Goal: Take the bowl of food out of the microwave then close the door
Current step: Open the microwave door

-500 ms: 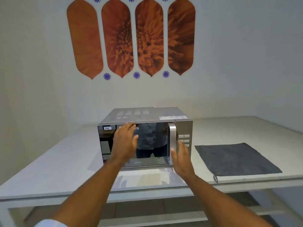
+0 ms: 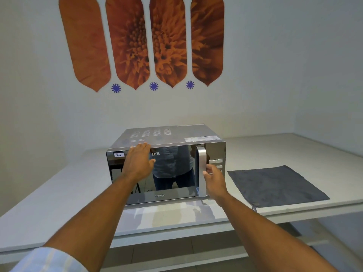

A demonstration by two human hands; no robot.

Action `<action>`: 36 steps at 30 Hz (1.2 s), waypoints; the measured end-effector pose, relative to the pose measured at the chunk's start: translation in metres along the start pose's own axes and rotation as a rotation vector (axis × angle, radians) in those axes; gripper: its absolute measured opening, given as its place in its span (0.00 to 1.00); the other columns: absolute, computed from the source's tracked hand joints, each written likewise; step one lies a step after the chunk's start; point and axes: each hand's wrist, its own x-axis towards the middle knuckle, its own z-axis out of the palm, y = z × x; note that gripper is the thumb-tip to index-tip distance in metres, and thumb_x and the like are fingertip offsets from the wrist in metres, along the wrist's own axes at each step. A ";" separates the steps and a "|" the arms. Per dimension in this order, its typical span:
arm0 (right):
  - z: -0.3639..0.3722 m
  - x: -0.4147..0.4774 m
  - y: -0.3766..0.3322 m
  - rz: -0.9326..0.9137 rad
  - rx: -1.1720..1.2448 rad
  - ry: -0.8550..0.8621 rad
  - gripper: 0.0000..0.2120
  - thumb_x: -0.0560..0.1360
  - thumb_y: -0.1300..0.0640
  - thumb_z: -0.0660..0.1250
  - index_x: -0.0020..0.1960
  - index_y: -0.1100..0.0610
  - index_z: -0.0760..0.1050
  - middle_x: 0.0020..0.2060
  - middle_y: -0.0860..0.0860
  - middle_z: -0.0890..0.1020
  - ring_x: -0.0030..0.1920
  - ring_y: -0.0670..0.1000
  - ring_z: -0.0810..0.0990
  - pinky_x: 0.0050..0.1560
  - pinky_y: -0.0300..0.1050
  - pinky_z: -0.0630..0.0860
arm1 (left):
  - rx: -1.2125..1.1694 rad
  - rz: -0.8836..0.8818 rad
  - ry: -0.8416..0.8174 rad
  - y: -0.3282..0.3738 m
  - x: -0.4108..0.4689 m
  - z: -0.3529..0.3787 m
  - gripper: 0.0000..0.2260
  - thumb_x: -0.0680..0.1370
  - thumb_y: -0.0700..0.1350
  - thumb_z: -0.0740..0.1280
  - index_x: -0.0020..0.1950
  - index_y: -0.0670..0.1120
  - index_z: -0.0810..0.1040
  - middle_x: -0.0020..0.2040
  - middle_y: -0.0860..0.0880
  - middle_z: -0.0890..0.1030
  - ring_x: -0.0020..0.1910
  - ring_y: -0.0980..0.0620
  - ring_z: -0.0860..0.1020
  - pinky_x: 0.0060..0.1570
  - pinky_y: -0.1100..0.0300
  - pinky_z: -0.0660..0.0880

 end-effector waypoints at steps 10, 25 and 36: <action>-0.005 0.003 -0.005 0.109 0.043 -0.193 0.21 0.86 0.56 0.60 0.79 0.51 0.64 0.74 0.54 0.73 0.72 0.61 0.72 0.71 0.64 0.71 | 0.002 0.008 -0.088 0.000 -0.002 -0.014 0.35 0.81 0.45 0.70 0.85 0.43 0.59 0.86 0.42 0.62 0.86 0.43 0.59 0.85 0.46 0.52; -0.005 -0.011 -0.001 0.107 0.121 -0.169 0.21 0.84 0.56 0.65 0.77 0.50 0.68 0.68 0.51 0.77 0.67 0.58 0.76 0.67 0.60 0.76 | -0.052 0.000 -0.152 -0.005 -0.005 -0.019 0.39 0.76 0.31 0.66 0.85 0.42 0.58 0.87 0.42 0.60 0.86 0.43 0.57 0.85 0.48 0.51; 0.002 -0.064 0.007 -0.056 0.223 0.066 0.13 0.84 0.51 0.64 0.68 0.48 0.73 0.60 0.48 0.79 0.61 0.52 0.79 0.59 0.46 0.78 | -0.167 0.019 -0.179 -0.011 -0.023 -0.032 0.38 0.77 0.33 0.66 0.86 0.42 0.56 0.88 0.43 0.57 0.87 0.46 0.52 0.85 0.50 0.45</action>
